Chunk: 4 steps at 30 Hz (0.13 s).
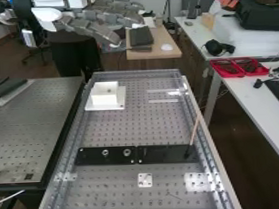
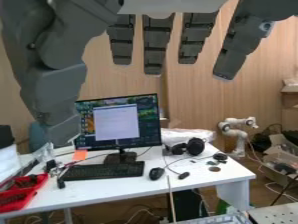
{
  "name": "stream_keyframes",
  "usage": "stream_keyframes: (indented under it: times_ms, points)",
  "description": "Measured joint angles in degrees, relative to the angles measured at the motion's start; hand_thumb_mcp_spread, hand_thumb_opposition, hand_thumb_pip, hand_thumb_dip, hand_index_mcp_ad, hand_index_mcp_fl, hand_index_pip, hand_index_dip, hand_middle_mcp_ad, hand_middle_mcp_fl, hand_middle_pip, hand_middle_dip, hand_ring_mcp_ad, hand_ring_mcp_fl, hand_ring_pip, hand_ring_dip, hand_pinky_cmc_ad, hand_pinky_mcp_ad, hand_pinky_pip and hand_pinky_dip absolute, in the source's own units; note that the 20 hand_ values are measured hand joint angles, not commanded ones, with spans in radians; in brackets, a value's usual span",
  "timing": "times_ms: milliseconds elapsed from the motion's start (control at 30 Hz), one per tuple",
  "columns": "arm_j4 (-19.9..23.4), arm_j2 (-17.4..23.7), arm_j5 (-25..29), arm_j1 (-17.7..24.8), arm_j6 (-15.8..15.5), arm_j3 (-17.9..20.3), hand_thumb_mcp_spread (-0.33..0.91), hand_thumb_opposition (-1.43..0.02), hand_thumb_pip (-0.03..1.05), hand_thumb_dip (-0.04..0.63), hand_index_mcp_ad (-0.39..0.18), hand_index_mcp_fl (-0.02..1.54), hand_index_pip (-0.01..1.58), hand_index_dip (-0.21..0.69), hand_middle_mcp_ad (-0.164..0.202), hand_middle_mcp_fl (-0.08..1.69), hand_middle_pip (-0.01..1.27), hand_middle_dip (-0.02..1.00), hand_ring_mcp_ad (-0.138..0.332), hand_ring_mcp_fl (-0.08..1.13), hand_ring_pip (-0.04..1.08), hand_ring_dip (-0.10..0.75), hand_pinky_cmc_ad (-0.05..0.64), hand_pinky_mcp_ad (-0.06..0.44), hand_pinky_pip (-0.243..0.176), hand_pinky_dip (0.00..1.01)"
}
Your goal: Grab the smaller nut and place it in the white container
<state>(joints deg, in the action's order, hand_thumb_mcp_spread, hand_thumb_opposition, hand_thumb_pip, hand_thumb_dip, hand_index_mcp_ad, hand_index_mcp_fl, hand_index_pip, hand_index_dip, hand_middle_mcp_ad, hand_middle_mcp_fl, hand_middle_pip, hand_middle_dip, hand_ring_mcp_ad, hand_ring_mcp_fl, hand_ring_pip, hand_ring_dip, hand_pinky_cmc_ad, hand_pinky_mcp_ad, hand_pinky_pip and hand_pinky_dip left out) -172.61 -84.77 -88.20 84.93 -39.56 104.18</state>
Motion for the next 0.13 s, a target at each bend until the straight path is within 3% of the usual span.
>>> stream_keyframes:
  times_ms: [133]
  points:
    - [-0.3, 0.0, -0.7, -0.1, -0.3, -0.1, 0.38, -0.74, 0.52, 0.204, -0.120, 0.06, 0.15, 0.079, 0.007, 0.10, 0.13, 0.24, 0.096, 0.00, 0.11, 0.087, 0.344, 0.264, -0.075, 0.47]
